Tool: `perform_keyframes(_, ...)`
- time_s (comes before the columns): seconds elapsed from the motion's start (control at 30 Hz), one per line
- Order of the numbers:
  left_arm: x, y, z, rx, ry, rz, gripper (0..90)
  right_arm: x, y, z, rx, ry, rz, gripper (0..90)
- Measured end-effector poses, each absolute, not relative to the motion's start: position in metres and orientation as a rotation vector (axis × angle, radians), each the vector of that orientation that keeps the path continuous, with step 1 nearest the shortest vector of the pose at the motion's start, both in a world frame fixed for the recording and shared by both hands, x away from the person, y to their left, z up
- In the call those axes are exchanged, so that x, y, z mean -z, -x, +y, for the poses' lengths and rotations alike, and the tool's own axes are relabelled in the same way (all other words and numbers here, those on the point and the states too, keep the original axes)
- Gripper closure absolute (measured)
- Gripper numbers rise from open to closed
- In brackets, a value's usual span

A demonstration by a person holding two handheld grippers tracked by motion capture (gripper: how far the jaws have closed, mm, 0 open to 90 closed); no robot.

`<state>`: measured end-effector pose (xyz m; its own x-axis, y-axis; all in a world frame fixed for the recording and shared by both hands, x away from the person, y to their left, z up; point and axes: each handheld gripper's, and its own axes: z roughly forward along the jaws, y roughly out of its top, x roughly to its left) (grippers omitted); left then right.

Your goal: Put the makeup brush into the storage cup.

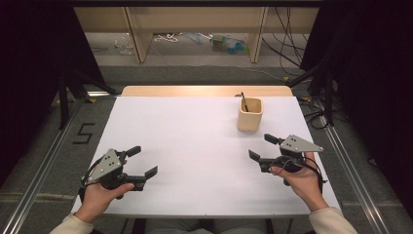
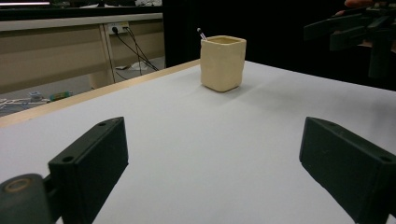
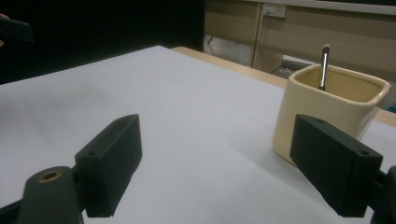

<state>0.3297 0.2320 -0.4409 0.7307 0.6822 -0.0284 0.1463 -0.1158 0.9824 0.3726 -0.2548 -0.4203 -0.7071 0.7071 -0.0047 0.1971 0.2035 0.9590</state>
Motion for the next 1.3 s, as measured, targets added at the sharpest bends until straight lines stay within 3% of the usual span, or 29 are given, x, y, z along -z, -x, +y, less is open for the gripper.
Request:
perform_keyframes(0.73, 0.440, -0.329, 0.232, -0.527, -1.650, 0.675, 7.3, 0.421, -0.335, -0.264, -1.471, -0.860, 2.056, 16.1)
perform_keyframes(1.3, 0.441, -0.330, 0.231, -0.522, -1.650, 0.679, 7.3, 0.425, -0.337, -0.263, -1.481, -0.846, 2.025, 15.8)
